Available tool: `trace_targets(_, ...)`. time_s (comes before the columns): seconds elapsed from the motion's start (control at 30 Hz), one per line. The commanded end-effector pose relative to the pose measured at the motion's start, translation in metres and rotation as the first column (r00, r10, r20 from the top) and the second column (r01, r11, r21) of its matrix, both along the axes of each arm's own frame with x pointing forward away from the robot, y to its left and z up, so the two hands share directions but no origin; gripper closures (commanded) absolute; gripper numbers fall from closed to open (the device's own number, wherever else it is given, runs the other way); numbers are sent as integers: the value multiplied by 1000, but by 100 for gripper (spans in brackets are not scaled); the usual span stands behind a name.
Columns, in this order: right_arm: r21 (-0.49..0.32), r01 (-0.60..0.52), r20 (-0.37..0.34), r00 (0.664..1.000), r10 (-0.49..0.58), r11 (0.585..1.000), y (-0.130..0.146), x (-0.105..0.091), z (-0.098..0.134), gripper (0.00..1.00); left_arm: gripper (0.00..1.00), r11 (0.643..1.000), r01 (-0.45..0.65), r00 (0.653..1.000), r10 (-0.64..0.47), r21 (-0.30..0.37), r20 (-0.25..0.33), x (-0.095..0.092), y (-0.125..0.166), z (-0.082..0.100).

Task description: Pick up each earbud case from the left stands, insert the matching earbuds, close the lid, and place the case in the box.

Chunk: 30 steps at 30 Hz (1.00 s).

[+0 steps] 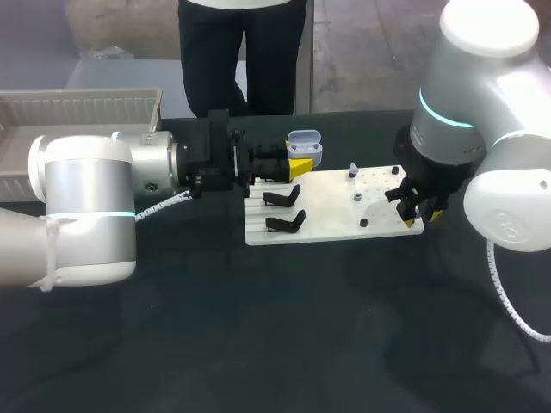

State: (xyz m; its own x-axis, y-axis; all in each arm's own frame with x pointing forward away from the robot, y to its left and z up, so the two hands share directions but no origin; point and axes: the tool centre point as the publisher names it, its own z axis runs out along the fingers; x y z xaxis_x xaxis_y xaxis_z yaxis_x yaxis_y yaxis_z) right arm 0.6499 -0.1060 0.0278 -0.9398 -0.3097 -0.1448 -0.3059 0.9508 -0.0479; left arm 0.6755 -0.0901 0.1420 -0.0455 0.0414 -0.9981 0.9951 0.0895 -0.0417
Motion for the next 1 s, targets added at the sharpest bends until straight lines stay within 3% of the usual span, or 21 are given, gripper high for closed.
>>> trace_targets(0.03,0,-3,-3,1000,3,1000,0,1,0,63,100,1000,-7,1000,7,-6,6,-1,0,-1)
trace_targets(0.23,0,-9,-6,1000,9,1000,1,2,-1,65,100,1000,-7,1000,7,-6,6,-1,0,-1)
trace_targets(0.3,-1,-11,-8,1000,11,1000,1,2,-2,73,100,1000,-7,1000,7,-6,6,-1,0,-1)
trace_targets(0.4,-1,-14,-9,1000,14,1000,2,2,-2,75,100,1000,-7,1000,7,-6,6,-1,0,-1)
trace_targets(0.6,-2,-17,-9,1000,17,1000,2,3,-2,100,100,1000,-7,1000,7,-6,6,-1,0,-1)
trace_targets(0.83,-16,-24,0,1000,24,1000,4,0,8,100,100,1000,-7,1000,7,-6,6,-1,0,-1)
trace_targets(1.0,-35,-28,19,999,29,999,7,-8,33,100,100,1000,-7,1000,7,-6,6,-1,0,-1)
